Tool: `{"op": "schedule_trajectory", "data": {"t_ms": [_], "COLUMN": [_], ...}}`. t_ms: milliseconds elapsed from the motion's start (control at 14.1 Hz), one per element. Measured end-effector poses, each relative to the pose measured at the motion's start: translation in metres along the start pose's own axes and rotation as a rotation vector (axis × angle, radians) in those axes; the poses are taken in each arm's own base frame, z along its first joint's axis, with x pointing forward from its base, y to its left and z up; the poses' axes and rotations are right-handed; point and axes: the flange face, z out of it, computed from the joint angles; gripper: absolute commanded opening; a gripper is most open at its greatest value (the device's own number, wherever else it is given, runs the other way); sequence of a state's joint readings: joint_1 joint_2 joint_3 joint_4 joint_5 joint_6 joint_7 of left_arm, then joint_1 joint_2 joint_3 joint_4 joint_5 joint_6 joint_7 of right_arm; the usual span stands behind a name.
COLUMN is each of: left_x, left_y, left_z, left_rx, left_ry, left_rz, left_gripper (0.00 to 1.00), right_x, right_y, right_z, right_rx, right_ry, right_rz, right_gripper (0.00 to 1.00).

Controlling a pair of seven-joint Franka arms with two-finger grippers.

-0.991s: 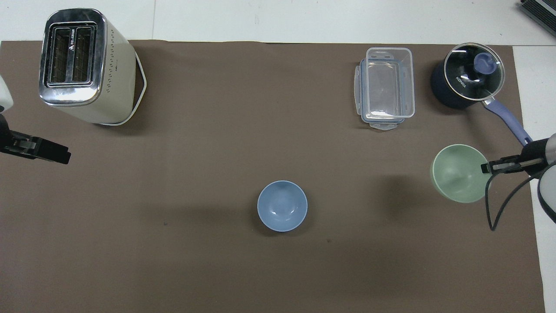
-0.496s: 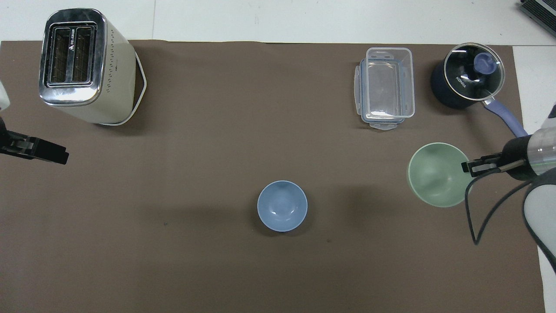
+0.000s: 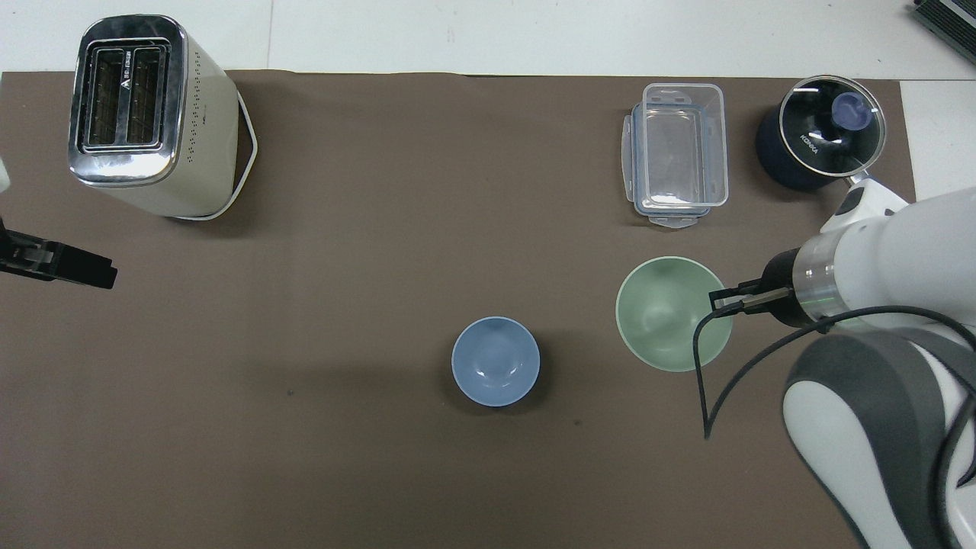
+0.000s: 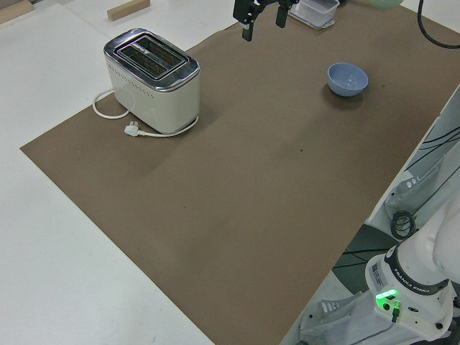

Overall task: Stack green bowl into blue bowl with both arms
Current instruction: 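Lift the green bowl with the right gripper over the blue bowl, then lower the green bowl into the blue bowl and open the right gripper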

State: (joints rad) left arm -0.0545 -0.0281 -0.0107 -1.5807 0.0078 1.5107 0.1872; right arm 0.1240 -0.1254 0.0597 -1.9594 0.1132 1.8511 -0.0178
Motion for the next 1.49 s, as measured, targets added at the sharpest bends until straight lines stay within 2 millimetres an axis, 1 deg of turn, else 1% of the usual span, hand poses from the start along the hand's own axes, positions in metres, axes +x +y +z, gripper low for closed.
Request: {"op": "schedule_trajectory", "data": {"t_ms": [142, 283, 425, 566, 637, 708, 850, 1133, 1204, 1487], "left_x": [0.000, 0.000, 0.000, 0.000, 0.000, 0.000, 0.000, 0.000, 0.000, 0.000], "left_y": [0.000, 0.000, 0.000, 0.000, 0.000, 0.000, 0.000, 0.000, 0.000, 0.000], "left_z": [0.000, 0.000, 0.000, 0.000, 0.000, 0.000, 0.000, 0.000, 0.000, 0.000], "left_rx": [0.000, 0.000, 0.000, 0.000, 0.000, 0.000, 0.000, 0.000, 0.000, 0.000], "left_ry": [0.000, 0.000, 0.000, 0.000, 0.000, 0.000, 0.000, 0.000, 0.000, 0.000], "left_rz": [0.000, 0.000, 0.000, 0.000, 0.000, 0.000, 0.000, 0.000, 0.000, -0.001], "left_gripper": [1.00, 1.00, 1.00, 1.00, 1.00, 1.00, 1.00, 1.00, 1.00, 1.00], "right_x": [0.000, 0.000, 0.001, 0.002, 0.000, -0.002, -0.007, -0.011, -0.013, -0.025], "right_y": [-0.023, -0.054, -0.091, -0.124, -0.139, -0.150, -0.162, -0.163, -0.166, -0.182], "right_z": [0.005, 0.014, 0.030, 0.050, 0.062, 0.071, 0.084, 0.093, 0.098, 0.129], "right_rx": [0.001, 0.007, 0.037, 0.044, 0.044, 0.044, 0.042, 0.039, 0.040, 0.040], "right_ry": [-0.009, -0.010, -0.017, -0.016, -0.016, -0.019, -0.025, -0.032, -0.028, -0.015], "right_rz": [-0.006, 0.008, 0.027, 0.035, 0.037, 0.037, 0.033, 0.030, 0.024, -0.003], "right_gripper": [0.00, 0.00, 0.00, 0.00, 0.00, 0.00, 0.00, 0.00, 0.00, 0.00]}}
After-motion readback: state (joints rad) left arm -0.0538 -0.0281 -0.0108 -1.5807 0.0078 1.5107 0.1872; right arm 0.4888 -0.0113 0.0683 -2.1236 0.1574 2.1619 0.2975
